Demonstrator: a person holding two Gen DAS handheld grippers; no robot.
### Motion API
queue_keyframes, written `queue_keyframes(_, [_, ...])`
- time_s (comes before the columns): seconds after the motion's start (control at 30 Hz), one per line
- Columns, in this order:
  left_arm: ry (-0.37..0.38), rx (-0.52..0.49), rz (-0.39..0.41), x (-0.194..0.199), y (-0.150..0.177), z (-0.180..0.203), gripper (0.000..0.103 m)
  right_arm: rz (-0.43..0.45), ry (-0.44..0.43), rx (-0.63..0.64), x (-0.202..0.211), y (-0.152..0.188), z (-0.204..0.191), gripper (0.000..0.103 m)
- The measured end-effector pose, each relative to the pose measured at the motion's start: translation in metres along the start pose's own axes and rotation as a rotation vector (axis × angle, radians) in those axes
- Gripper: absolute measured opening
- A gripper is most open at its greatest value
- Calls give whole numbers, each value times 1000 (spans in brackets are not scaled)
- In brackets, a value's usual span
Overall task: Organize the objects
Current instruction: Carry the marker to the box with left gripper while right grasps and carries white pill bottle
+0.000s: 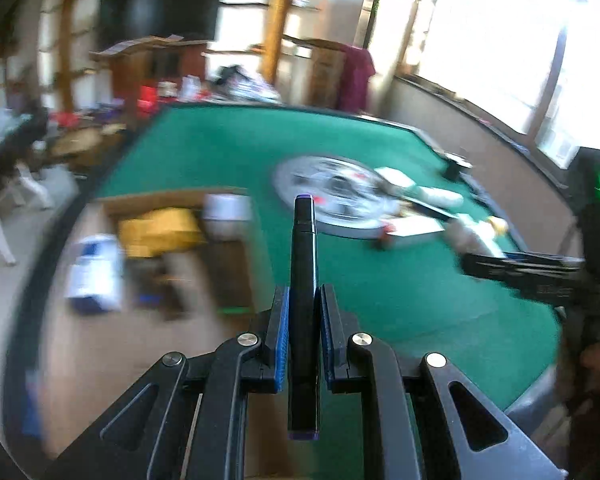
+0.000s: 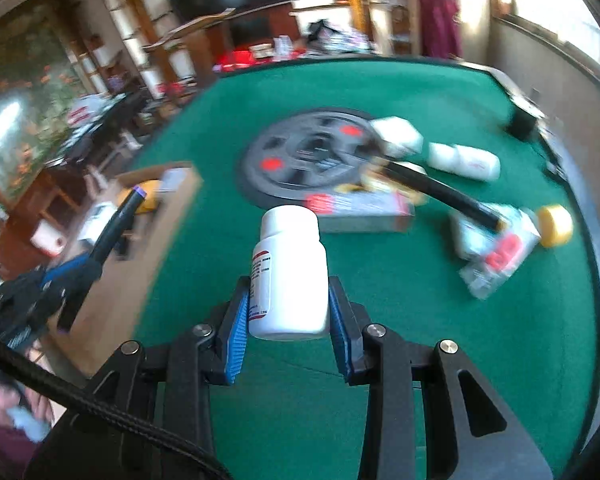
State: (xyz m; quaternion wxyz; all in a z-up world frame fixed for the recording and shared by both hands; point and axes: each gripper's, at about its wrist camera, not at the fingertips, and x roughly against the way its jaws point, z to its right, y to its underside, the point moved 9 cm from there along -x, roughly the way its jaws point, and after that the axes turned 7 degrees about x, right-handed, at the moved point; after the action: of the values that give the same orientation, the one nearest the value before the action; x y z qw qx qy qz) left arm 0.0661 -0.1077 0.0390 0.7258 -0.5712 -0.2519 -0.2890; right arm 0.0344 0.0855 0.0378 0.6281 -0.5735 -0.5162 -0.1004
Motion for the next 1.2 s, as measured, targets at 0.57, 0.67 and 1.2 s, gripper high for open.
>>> queue_keyframes(0.57, [-274,134,-138,-42,39,-155,12,-264,-295,101,-142,-4,-181,34])
queue_keyframes(0.67, [-275,132,-154,-47,42,-156,12,-290,-295,122,-156,2,-194,34])
queue_keyframes(1.2, [-215,131,-202,-48,45,-155,12,-278,-183,194,-174,-2,-204,34])
